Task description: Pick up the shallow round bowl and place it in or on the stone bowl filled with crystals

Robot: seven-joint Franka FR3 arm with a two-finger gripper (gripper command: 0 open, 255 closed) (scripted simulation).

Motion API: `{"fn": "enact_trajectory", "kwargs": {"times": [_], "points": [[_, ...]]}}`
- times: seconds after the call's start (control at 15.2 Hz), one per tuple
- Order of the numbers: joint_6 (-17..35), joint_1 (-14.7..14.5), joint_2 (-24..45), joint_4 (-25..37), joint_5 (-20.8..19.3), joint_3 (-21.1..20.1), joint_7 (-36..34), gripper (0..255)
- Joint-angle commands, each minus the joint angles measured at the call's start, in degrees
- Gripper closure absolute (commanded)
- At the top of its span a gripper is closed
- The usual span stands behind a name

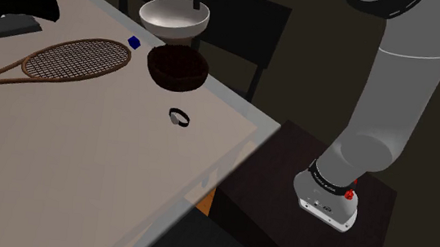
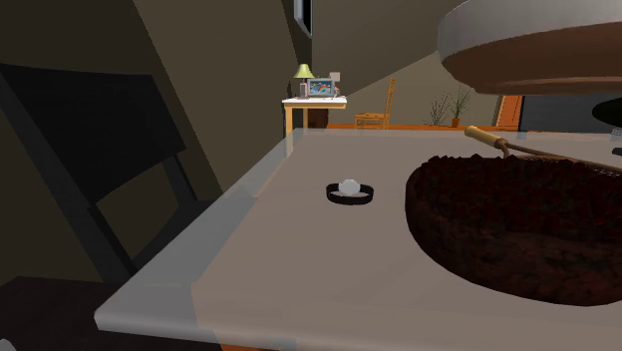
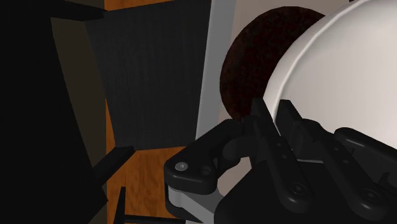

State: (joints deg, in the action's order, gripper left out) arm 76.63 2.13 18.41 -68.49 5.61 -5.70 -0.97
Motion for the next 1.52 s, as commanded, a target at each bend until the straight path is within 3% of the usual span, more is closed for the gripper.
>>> {"fn": "enact_trajectory", "kwargs": {"times": [0.0, 0.86, 1.39, 1.45], "points": [[1.81, 0.14, -0.61, -2.39, 0.02, 0.07, 0.38, 255], [12.78, 0.24, -2.77, -15.58, 0.11, 0.17, 1.63, 255], [13.08, 0.24, -2.79, -15.90, 0.11, 0.18, 1.67, 255], [13.07, 0.24, -2.77, -15.88, 0.11, 0.18, 1.67, 0]]}}
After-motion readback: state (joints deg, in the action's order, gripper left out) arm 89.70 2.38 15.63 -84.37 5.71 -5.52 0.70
